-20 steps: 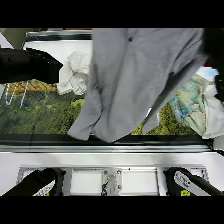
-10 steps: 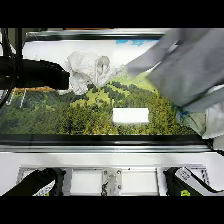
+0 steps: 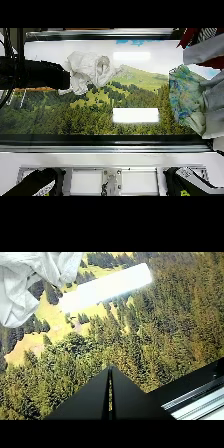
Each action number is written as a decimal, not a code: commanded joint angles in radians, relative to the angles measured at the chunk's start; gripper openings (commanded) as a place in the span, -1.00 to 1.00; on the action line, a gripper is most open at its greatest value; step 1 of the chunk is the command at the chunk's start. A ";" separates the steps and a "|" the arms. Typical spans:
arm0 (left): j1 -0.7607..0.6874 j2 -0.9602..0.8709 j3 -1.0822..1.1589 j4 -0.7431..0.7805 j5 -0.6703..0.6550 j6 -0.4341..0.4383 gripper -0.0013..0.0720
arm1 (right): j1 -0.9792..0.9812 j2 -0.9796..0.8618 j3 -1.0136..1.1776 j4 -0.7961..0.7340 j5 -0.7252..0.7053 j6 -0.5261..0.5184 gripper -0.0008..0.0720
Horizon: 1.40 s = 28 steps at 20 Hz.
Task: Fold the clothes and pants, and hang the long-sleeved shirts on hangers.
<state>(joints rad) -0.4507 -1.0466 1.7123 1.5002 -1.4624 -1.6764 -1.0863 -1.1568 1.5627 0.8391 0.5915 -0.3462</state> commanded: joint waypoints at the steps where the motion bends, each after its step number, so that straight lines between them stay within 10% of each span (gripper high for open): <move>1: 0.000 -0.001 0.000 0.000 0.000 -0.008 -0.93 | -0.010 -0.010 0.074 -0.004 -0.198 -0.074 -0.96; 28: 0.000 -0.001 0.000 -0.009 0.001 -0.045 -0.93 | -0.021 -0.026 0.074 -0.007 -0.566 -0.110 -0.94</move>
<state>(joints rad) -0.4507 -1.0473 1.7123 1.4925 -1.4654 -1.7126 -1.1080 -1.1816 1.6463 0.8337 0.0650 -0.4572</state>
